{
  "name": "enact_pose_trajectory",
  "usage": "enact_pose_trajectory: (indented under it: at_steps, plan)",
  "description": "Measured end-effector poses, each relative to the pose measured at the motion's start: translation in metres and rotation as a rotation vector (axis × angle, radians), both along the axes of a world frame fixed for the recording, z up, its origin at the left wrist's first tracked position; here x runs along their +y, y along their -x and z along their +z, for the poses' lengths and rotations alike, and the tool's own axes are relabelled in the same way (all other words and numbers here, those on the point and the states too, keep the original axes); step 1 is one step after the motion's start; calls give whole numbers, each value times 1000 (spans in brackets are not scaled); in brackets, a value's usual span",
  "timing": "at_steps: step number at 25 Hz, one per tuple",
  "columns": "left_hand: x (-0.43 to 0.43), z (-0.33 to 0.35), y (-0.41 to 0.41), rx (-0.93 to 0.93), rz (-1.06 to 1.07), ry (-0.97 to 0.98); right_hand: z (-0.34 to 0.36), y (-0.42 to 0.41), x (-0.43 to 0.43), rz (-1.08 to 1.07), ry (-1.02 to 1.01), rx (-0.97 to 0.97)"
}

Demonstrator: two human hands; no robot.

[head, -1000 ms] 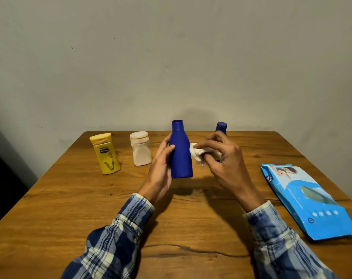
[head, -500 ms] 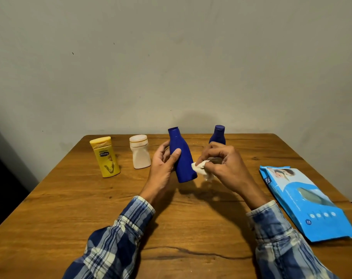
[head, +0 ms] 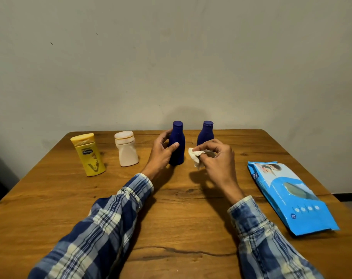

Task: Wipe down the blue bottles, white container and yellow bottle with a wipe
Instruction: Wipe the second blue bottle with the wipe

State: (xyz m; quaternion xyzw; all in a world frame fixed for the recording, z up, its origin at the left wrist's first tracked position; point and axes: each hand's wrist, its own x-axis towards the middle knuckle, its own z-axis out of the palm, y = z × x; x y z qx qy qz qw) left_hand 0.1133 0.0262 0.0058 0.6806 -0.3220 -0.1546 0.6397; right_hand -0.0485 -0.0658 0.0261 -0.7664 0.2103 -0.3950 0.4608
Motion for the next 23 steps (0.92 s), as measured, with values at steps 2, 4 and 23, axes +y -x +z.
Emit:
enact_pose_trajectory:
  at_steps: [2, 4, 23]
  plan:
    - [-5, 1, -3, 3, -13, -1, -1, 0, -2, -30, -8, -21]
    - [-9, -4, -9, 48, -35, 26, -2, -1, -3, -38, -15, -24]
    - [12, -14, -4, -125, 105, 44, -10, -6, 0, -6, 22, -12]
